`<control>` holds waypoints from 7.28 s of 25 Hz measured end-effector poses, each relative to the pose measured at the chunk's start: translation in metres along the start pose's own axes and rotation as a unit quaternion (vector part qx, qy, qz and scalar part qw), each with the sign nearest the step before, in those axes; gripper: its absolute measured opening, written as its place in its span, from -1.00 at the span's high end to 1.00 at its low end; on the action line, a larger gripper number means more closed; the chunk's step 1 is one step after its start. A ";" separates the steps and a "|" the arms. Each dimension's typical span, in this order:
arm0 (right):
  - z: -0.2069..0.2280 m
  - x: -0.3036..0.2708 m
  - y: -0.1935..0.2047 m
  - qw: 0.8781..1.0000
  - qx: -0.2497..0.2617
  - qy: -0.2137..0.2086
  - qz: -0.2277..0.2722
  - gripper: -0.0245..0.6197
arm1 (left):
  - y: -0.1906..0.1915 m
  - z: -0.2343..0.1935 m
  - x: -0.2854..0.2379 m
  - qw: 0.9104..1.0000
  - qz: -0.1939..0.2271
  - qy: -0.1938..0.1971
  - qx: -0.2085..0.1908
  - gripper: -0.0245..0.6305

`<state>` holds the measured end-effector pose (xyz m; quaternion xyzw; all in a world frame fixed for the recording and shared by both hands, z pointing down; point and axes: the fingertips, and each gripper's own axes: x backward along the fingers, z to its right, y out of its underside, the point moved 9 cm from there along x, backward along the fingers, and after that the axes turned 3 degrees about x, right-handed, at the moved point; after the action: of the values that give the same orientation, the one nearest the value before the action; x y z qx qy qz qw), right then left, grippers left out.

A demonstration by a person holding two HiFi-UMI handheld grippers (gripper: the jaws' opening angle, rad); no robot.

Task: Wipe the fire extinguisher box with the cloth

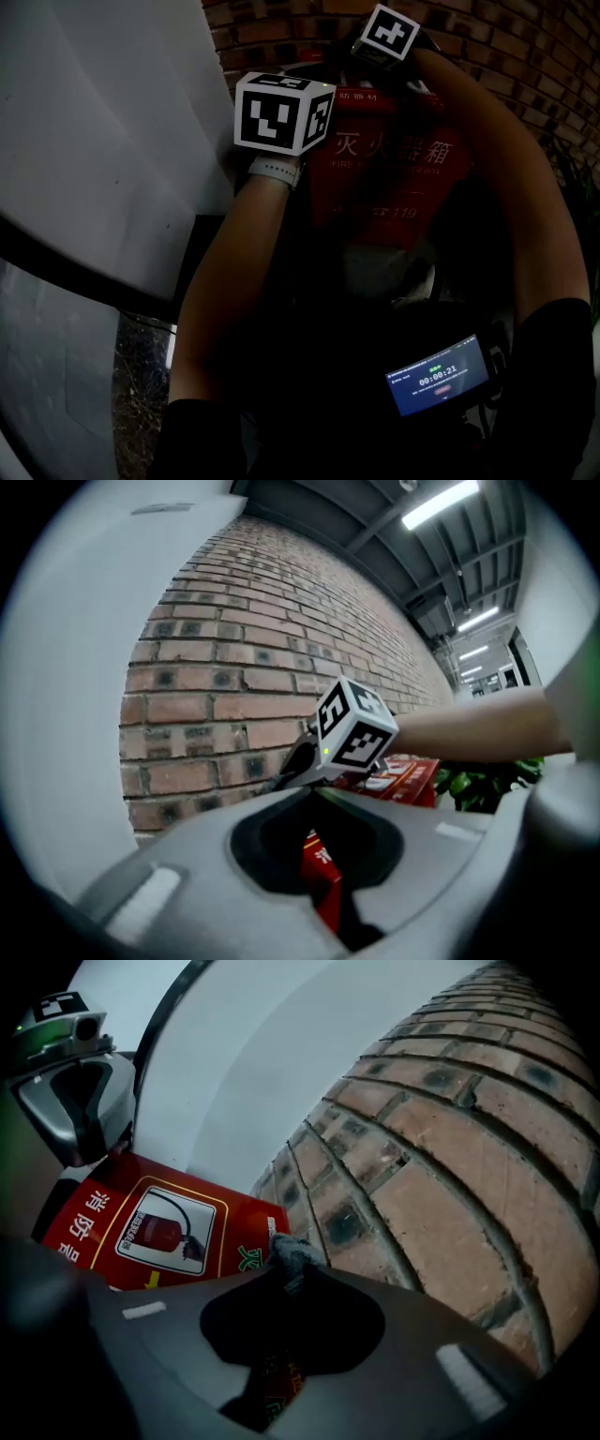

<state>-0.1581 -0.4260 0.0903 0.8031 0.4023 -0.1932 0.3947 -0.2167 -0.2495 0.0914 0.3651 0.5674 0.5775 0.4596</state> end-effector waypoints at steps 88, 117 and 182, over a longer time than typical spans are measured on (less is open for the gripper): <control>-0.144 0.147 0.021 0.957 0.266 0.025 -0.110 0.80 | -0.030 0.090 0.025 0.996 0.046 -0.076 -0.017 0.92; -0.004 0.048 0.079 0.928 0.290 0.149 -0.181 0.80 | -0.014 0.079 -0.038 0.998 0.036 -0.043 -0.015 0.92; -0.016 0.094 0.125 0.938 0.269 0.132 -0.171 0.80 | 0.005 0.139 -0.060 0.999 0.034 -0.011 0.031 0.92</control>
<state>-0.0019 -0.4122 0.1012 0.8167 0.5153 -0.2508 0.0679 -0.0676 -0.2616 0.1142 0.4050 0.5668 0.5710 0.4344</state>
